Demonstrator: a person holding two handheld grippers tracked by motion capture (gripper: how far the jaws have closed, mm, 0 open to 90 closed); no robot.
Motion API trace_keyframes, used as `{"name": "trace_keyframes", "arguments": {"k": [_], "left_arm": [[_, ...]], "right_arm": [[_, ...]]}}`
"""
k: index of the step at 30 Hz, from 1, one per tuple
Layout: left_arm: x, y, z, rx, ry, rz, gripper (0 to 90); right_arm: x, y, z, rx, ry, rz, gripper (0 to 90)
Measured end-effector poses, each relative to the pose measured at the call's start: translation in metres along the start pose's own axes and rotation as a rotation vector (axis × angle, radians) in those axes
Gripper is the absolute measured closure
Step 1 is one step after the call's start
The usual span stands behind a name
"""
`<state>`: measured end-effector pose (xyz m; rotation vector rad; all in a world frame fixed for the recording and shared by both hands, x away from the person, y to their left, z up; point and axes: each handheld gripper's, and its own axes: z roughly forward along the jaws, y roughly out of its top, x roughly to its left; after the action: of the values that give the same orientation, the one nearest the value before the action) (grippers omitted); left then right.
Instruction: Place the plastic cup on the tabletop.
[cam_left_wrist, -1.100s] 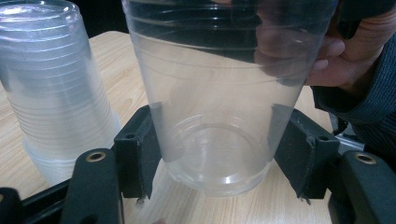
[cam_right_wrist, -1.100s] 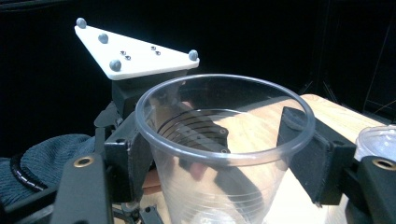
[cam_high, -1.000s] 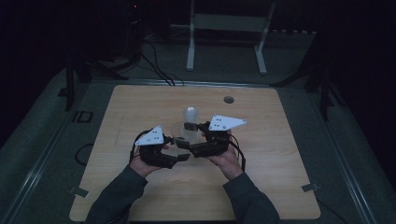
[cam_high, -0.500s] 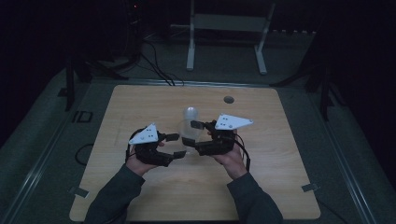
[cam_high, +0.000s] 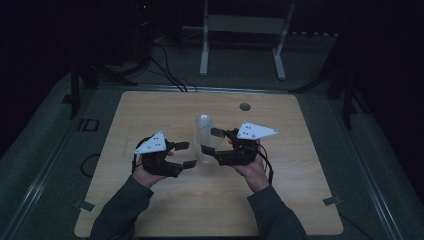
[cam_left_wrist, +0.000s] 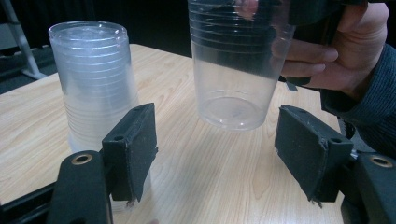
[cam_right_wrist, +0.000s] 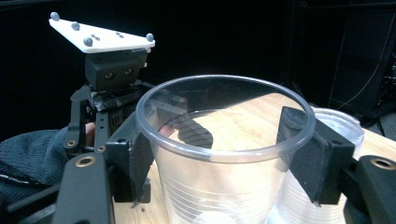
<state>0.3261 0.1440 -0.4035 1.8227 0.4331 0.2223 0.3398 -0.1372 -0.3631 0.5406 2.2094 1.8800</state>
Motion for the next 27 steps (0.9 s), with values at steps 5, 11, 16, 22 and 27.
{"name": "trace_keyframes", "arguments": {"k": [5,11,16,22,27], "left_arm": [[0.001,-0.001,-0.002,-0.003,0.005,-0.002,29.7],[0.002,-0.001,-0.002,-0.008,0.004,-0.004,29.7],[0.002,-0.001,-0.001,-0.005,0.001,-0.005,29.7],[0.002,-0.001,-0.001,-0.005,0.002,-0.008,29.7],[0.002,-0.001,-0.002,-0.004,0.003,-0.005,29.8]], "right_arm": [[-0.001,-0.001,-0.003,0.006,-0.026,-0.013,29.6],[-0.003,-0.003,-0.005,0.011,-0.047,-0.021,29.6],[-0.004,-0.005,-0.007,0.006,-0.062,-0.026,29.6],[-0.005,-0.007,-0.009,0.009,-0.072,-0.030,29.6],[-0.006,-0.010,-0.009,0.017,-0.079,-0.039,29.6]]}}
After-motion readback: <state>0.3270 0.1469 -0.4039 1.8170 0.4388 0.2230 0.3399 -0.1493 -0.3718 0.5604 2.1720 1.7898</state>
